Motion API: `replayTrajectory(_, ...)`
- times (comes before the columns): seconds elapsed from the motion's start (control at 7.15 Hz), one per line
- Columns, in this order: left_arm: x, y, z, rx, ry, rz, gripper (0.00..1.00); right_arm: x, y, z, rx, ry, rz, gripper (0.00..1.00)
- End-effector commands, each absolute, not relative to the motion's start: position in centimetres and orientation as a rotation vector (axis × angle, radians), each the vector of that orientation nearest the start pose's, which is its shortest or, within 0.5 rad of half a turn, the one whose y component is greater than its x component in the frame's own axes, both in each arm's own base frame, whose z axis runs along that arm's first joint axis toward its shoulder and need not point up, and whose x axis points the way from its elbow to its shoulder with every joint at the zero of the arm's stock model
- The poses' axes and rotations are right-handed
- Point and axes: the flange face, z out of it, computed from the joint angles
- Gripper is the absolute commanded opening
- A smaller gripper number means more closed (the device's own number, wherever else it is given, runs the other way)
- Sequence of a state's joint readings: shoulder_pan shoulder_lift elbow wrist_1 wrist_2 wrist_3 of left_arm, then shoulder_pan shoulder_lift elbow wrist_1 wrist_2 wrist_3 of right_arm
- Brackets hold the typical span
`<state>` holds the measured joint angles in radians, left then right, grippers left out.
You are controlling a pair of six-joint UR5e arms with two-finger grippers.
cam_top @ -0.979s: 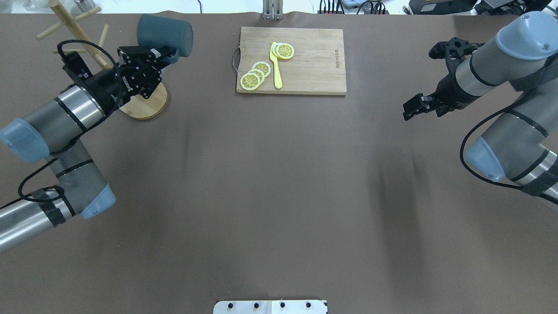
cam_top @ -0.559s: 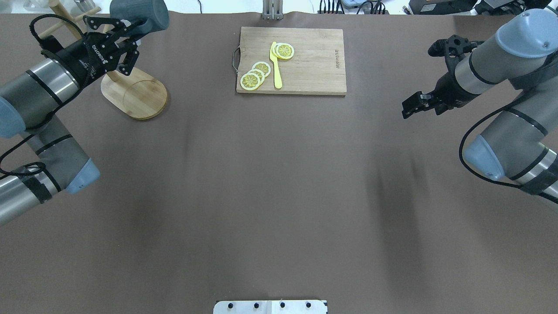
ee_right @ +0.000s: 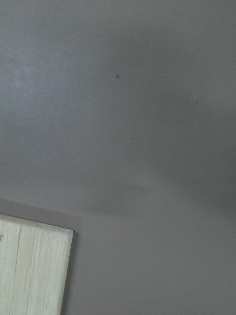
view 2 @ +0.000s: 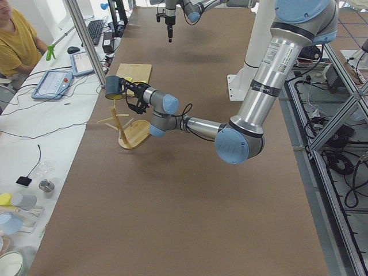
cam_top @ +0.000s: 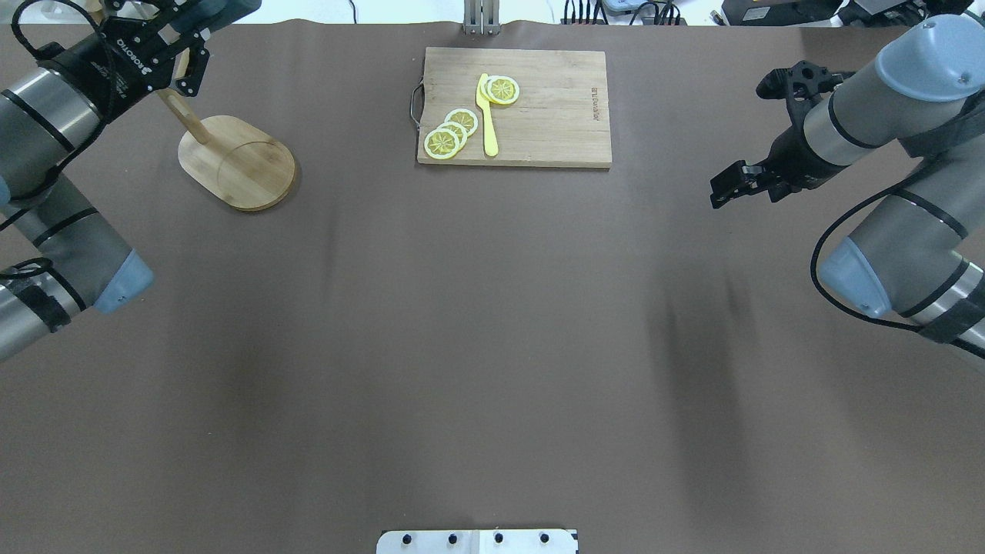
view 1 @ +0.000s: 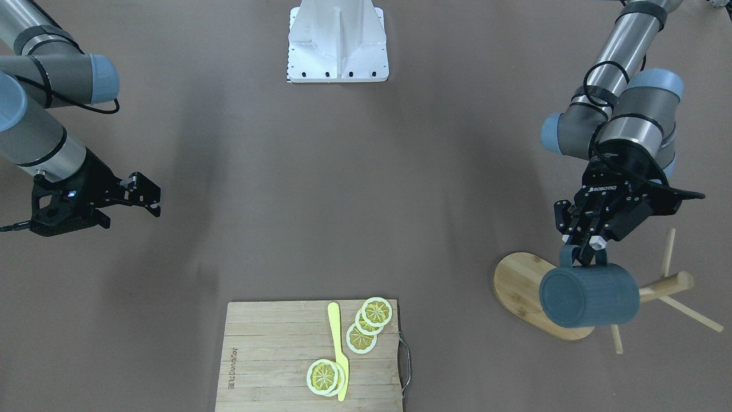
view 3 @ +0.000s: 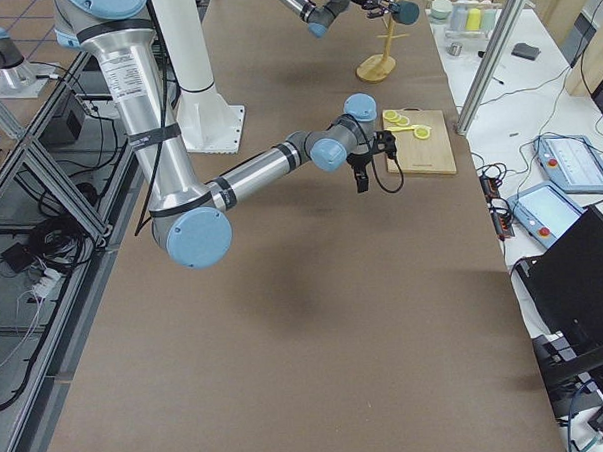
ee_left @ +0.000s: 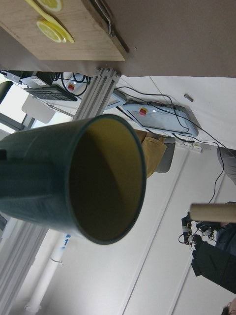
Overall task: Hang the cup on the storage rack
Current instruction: 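Hook the mug handle onto a peg of the wooden stand with the left gripper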
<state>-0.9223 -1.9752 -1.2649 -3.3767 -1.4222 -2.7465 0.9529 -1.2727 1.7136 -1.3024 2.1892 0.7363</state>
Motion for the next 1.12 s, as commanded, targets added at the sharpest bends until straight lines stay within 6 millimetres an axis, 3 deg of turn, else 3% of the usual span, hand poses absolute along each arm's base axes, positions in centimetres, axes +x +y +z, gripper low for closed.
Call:
replayTrajectory(0.0,25.0,-58.7,40.5,-0.190,2.203,-1.510,0.00,-29.1,-54.0,39.7,0.164,-0.890,-0.109,1.00)
replayTrajectory(0.7,24.3,-57.6,44.1,-0.215,2.153,-1.530,0.00,-29.2,-54.0,39.9,0.167,-0.884,-0.106,1.00)
replayTrajectory(0.98,24.1,-57.2,44.7,-0.224,2.151,-1.519,0.00,-29.2,-54.0,39.9,0.167,-0.884,-0.106,1.00)
